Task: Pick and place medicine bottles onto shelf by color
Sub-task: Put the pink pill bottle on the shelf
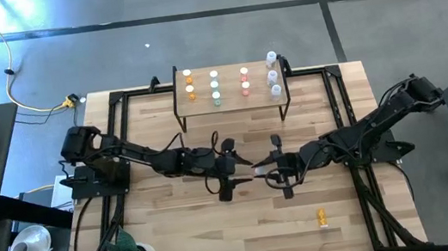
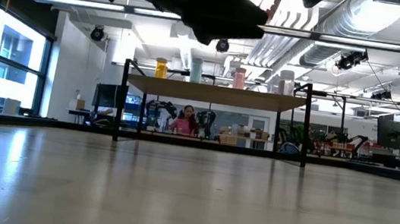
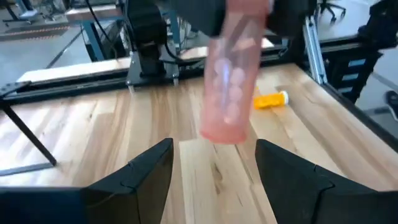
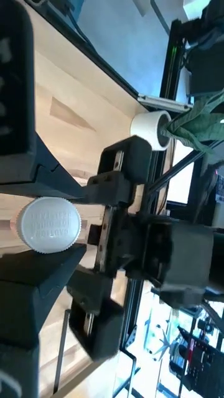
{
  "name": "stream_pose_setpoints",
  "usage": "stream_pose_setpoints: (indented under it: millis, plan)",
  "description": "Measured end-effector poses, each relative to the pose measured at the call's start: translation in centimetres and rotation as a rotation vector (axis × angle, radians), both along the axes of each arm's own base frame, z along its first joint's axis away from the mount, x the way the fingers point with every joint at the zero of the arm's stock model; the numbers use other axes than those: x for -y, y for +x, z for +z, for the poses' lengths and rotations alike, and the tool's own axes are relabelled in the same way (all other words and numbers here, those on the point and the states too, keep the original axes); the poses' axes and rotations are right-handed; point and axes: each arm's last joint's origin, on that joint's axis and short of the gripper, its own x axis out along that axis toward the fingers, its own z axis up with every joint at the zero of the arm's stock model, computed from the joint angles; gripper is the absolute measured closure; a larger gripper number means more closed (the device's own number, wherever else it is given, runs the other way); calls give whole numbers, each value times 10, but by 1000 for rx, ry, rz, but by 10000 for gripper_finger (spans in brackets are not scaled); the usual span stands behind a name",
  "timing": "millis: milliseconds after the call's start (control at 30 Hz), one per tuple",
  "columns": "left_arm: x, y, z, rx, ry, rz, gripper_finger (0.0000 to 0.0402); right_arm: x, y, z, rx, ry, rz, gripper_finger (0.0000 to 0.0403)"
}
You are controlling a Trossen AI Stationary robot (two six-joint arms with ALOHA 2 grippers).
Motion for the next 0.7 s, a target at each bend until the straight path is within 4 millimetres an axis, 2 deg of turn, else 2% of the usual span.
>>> stream_pose_setpoints:
  millis: [133,367,533,700]
  plan:
    - [0,-6,-1,-74,5,3,183,0,1,3,1,-2,-7,306]
    - [-4,-29,9,-239,9,23,183,11,7,25,5,-50,-146,306]
    - [-6,-42,21,-240,-4,4,183,36,14,47,-39,-42,-246,306]
    - [-12,-58,0,-228,-43,20,183,69,18,68,-65,-4,-358,306]
